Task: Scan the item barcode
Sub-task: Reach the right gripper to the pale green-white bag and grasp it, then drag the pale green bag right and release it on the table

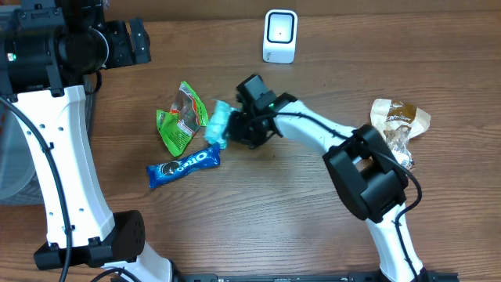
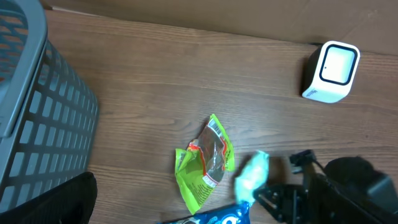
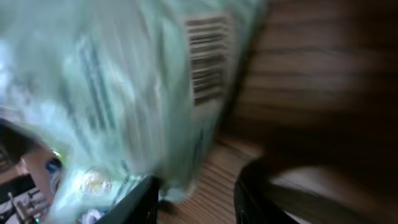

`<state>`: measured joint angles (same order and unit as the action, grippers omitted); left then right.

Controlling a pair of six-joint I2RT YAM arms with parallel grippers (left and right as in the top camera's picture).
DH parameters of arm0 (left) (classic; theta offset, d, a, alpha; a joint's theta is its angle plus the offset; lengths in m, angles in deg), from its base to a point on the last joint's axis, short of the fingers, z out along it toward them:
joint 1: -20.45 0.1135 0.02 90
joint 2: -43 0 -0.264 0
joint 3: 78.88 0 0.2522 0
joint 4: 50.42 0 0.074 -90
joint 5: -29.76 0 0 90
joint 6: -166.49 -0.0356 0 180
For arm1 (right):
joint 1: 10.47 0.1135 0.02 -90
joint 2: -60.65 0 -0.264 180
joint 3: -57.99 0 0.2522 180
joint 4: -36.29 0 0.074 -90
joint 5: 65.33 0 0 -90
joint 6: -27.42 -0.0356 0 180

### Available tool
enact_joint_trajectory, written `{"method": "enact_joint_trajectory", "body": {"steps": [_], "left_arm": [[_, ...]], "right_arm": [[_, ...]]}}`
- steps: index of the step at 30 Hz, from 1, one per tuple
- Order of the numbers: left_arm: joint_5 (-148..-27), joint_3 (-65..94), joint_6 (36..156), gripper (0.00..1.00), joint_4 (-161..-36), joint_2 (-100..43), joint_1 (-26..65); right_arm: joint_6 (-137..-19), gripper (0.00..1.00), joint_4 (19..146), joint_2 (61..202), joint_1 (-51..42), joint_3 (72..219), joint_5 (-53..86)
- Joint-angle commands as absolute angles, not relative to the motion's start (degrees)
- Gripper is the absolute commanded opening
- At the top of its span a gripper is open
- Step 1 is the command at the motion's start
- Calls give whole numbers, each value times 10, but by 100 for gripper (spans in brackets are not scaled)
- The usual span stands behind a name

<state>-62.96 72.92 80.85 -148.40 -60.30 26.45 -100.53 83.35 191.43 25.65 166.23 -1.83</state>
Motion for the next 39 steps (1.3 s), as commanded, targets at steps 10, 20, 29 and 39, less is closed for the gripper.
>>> {"method": "enact_joint_trajectory", "body": {"steps": [10,20,29,39], "left_arm": [[-628,731,814,100,-1483,-608,264],[-628,731,814,100,-1483,-608,264],[-628,731,814,100,-1483,-608,264],[-628,731,814,100,-1483,-608,264]], "right_arm": [[-835,56,1030,1934,188,1773,116],[-779,77,919,1934,190,1832,64],[-986,79,950,1934,198,1830,-16],[-1140,76,841,1934,277,1712,-1]]}}
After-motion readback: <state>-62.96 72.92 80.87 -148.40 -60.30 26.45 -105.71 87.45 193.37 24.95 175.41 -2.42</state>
